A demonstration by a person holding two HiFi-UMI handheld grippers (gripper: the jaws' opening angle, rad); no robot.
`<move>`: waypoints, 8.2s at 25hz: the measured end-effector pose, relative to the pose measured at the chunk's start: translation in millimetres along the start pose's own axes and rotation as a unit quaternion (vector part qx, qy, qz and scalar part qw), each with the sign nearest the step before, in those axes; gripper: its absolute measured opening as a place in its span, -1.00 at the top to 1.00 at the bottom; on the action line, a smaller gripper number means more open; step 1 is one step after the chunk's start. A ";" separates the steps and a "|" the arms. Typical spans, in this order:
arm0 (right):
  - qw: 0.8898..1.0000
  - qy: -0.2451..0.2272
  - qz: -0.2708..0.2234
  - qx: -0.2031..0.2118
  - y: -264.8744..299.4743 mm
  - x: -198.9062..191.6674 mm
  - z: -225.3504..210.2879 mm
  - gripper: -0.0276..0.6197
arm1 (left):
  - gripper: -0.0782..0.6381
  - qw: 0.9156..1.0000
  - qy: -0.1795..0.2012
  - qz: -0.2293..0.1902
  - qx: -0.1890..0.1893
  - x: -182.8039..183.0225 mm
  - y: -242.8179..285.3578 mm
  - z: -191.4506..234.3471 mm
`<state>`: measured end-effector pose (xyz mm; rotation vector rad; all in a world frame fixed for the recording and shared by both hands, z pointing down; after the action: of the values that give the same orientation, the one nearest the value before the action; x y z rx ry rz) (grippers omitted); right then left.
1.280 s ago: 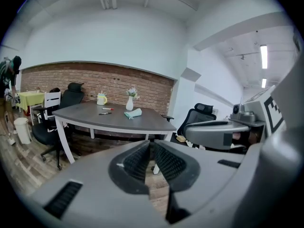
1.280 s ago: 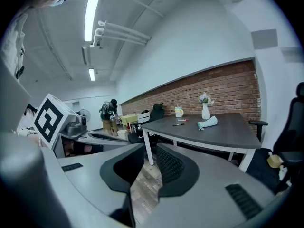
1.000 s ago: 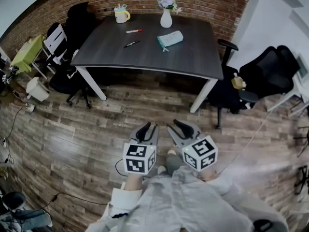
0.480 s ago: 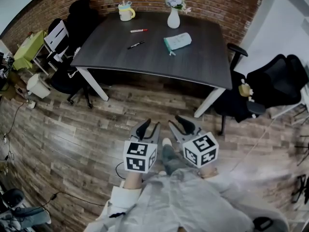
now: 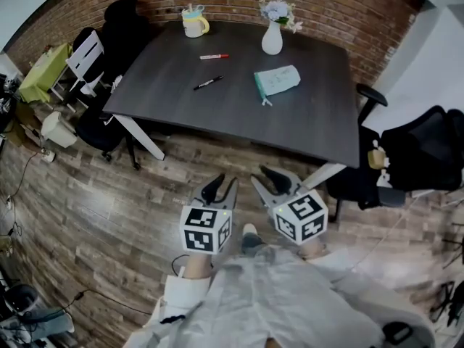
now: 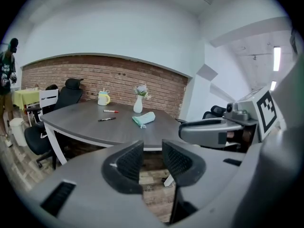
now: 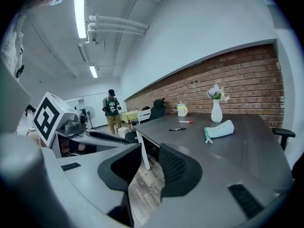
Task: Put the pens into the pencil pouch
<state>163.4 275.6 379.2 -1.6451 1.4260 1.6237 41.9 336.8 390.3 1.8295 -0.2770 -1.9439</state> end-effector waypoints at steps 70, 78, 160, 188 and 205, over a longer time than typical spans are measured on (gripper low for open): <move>0.981 0.084 0.057 -0.166 293.8 122.4 -240.1 0.62 | 0.46 0.977 0.032 0.074 -0.195 140.3 345.7 249.0; 0.980 0.091 0.074 -0.160 287.3 115.1 -248.2 0.62 | 0.46 0.978 0.018 0.086 -0.191 132.5 353.1 239.5; 0.976 0.210 0.054 -0.032 294.8 126.2 -308.0 0.85 | 0.46 0.982 -0.023 0.115 -0.149 115.7 358.5 227.0; 0.859 0.487 -0.101 0.122 280.1 152.8 -316.6 0.85 | 0.46 0.992 -0.018 0.100 -0.077 120.5 345.5 257.8; 0.851 0.498 -0.110 0.122 273.6 141.5 -323.8 0.85 | 0.46 0.936 0.262 0.230 -0.057 113.5 398.7 301.2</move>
<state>53.8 -155.7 420.1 -2.4993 1.6596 0.3540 -181.3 -112.3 495.5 1.9125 -0.3656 -1.0924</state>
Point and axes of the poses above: the fingertips, and each gripper's own axes: y forward along the fingers, z to its left, x out of its top, the point moved 6 cm from there along -y, backward along the fingers, and after that the axes turned 6 degrees about y, right-handed, at the moved point
